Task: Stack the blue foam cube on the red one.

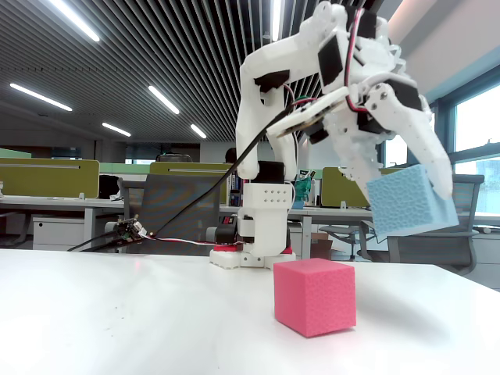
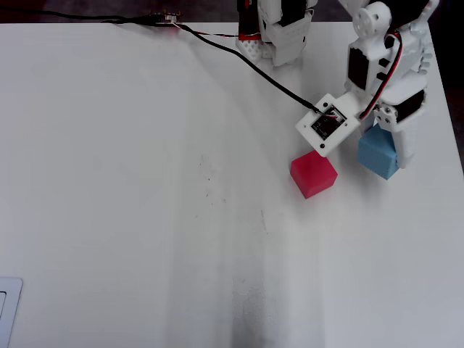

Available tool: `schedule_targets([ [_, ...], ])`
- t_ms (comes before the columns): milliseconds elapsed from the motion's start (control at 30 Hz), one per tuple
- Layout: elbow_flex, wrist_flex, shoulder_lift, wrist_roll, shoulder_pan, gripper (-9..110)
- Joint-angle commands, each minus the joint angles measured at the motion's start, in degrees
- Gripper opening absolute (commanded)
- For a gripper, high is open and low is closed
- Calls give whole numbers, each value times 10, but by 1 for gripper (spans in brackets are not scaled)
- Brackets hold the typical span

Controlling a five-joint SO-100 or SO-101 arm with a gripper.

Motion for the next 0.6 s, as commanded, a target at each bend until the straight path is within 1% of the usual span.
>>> schedule_targets([
  [0, -30, 25, 62, 14, 18, 24],
  [333, -27, 77, 130, 22, 91, 24],
  [567, -26, 112, 118, 22, 153, 24],
])
